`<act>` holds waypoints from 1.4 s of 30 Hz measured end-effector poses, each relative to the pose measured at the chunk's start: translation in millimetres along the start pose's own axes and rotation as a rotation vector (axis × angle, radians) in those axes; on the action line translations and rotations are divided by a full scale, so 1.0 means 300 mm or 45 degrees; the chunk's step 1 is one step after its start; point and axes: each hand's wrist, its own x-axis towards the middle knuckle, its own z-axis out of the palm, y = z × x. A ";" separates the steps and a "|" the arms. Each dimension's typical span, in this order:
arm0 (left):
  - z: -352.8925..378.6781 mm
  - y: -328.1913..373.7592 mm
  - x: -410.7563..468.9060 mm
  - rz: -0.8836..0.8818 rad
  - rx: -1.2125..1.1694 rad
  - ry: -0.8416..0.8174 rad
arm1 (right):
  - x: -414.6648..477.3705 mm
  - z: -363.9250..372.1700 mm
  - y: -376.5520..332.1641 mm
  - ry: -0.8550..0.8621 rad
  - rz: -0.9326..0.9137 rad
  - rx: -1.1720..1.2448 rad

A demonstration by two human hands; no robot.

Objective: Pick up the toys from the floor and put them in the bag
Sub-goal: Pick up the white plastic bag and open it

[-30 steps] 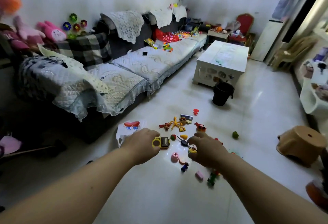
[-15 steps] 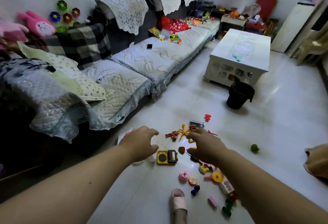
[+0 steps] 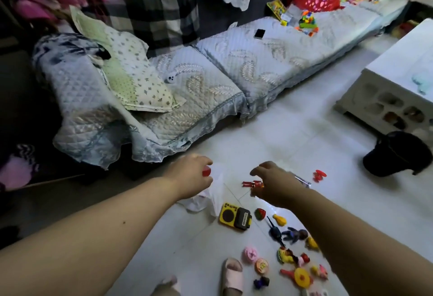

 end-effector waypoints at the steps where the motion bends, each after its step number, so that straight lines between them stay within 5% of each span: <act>1: -0.006 -0.018 0.025 -0.013 0.005 -0.004 | 0.032 -0.003 -0.006 -0.019 -0.016 0.002; 18: 0.056 -0.611 0.746 -0.038 0.004 -0.298 | 0.842 0.176 -0.153 -0.248 0.191 0.099; 30: 0.778 -1.083 1.049 -0.227 -0.029 -0.601 | 1.411 0.960 -0.117 -0.596 0.267 0.170; 42: 1.326 -1.380 1.129 -0.584 0.145 -0.879 | 1.558 1.577 0.022 -0.991 0.553 -0.094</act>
